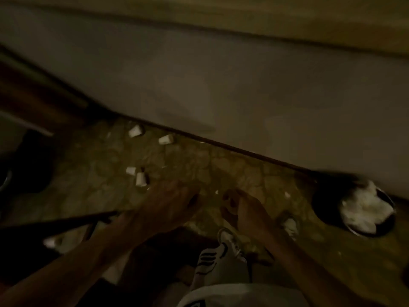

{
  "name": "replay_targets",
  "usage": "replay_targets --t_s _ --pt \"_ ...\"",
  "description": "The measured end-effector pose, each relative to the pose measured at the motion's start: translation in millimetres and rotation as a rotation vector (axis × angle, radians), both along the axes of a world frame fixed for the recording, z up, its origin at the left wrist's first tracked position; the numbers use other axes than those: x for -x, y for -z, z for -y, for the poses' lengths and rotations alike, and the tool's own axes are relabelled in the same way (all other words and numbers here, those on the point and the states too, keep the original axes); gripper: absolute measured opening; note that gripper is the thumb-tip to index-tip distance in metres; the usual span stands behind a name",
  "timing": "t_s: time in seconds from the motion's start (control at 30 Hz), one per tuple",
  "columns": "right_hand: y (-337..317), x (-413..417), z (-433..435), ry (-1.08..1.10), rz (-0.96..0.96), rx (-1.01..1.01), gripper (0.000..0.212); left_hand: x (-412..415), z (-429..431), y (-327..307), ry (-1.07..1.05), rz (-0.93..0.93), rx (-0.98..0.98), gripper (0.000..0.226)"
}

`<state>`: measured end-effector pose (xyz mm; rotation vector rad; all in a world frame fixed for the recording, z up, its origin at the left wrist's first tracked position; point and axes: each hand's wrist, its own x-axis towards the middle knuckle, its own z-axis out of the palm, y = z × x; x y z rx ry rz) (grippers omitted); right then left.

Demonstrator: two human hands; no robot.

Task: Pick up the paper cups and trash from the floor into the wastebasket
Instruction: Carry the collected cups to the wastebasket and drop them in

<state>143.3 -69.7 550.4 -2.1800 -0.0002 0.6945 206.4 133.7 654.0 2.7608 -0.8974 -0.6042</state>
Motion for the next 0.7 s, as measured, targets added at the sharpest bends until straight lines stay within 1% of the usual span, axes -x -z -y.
replay_targets --t_s 0.03,0.1,0.17,0.27,0.33,0.4,0.5,0.6,0.7 --pt "-3.6 -9.1 -22.9 -0.073 -0.013 0.003 0.041 8.1 -29.2 3.6 -0.108 -0.021 -0.006 0.035" --pt "-7.7 -27.4 -60.2 -0.174 0.022 0.005 0.037 20.0 -75.5 16.5 -0.316 -0.019 -0.021 0.027" --pt "-8.0 -46.3 -92.5 -0.273 0.053 0.016 0.034 28.9 -110.5 32.1 -0.496 -0.039 0.008 0.022" --pt "5.7 -75.9 -136.4 -0.45 0.082 0.06 0.032 35.7 -154.4 69.7 -0.743 -0.018 0.012 0.02" --pt "21.4 -100.2 -166.1 -0.545 0.041 0.079 0.034 36.3 -178.9 97.8 -0.887 -0.029 -0.014 0.025" --pt "40.1 -125.6 -196.5 -0.644 0.015 0.094 0.032 34.4 -200.0 127.3 -1.006 -0.074 -0.041 0.031" --pt "74.5 -162.1 -238.1 -0.804 -0.021 0.135 0.027 29.9 -226.7 170.4 -1.144 -0.167 -0.074 0.031" --pt "107.9 -197.2 -273.0 -0.926 -0.069 0.176 0.03 21.3 -243.5 212.3 -1.255 -0.242 -0.031 0.029" --pt "145.9 -229.7 -307.8 -0.994 -0.118 0.205 0.034 8.0 -261.5 260.5 -1.372 -0.312 0.024 0.028"
